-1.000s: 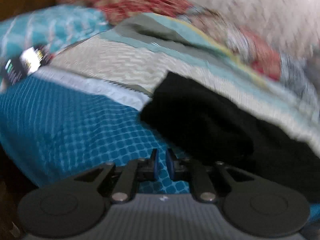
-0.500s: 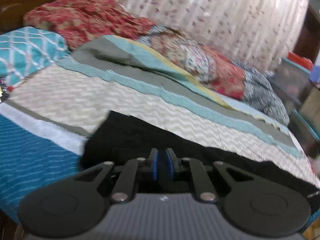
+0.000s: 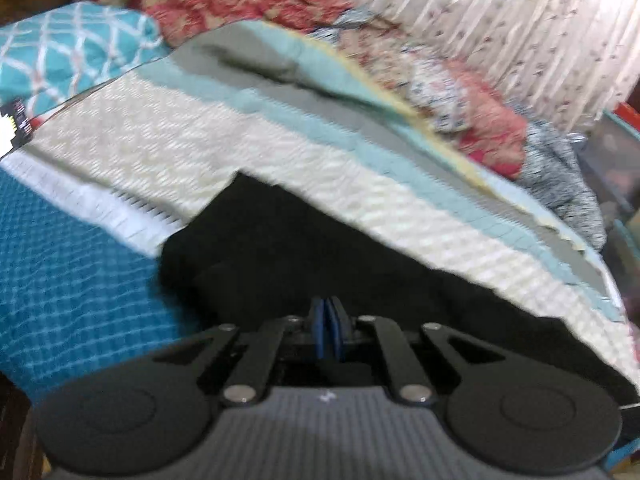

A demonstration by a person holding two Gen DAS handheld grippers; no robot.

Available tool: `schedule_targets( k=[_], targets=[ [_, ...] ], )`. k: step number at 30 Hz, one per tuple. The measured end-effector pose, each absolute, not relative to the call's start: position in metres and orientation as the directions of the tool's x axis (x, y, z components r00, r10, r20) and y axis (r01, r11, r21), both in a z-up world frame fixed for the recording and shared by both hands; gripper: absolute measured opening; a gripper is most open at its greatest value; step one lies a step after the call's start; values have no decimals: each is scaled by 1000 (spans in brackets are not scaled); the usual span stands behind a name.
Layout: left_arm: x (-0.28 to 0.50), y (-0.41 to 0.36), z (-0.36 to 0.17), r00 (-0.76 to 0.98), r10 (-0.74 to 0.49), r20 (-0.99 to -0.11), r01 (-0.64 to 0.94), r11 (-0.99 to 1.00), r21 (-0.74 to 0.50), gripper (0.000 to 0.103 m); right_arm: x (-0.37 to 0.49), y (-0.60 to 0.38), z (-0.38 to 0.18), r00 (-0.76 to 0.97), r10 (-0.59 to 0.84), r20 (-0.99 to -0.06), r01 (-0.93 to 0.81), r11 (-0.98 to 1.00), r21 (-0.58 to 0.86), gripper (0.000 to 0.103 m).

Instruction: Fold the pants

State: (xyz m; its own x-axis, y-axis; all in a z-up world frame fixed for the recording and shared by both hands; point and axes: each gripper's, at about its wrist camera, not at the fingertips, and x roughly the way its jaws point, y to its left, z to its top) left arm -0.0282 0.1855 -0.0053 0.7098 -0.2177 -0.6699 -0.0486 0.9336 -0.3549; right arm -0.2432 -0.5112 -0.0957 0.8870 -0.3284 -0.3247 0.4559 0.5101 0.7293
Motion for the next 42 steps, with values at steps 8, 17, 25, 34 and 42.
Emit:
schedule_targets(
  k=[8,17,25,34,42],
  targets=[
    [-10,93,-9,610,-350,-711,104,925,-366,10,-236,-496,-144,921,-221,-320,384,394,835,65],
    [-18,42,-29,511,-405,-758,196,914,-356,11,-224,-462,-105,901,-198,-386,427,566,705,9],
    [-16,56,-35,506,-455,-733,160,884,-439,11,-154,-371,-25,934,-120,-335,228,925,304,10],
    [-26,82,-57,488,-473,-733,115,868,-483,20,-92,-203,-70,717,237,-656,-363,930,-61,33],
    [-33,103,-65,488,-526,-696,116,830,-546,20,-109,-207,-54,726,225,-650,-344,937,-61,42]
  ],
)
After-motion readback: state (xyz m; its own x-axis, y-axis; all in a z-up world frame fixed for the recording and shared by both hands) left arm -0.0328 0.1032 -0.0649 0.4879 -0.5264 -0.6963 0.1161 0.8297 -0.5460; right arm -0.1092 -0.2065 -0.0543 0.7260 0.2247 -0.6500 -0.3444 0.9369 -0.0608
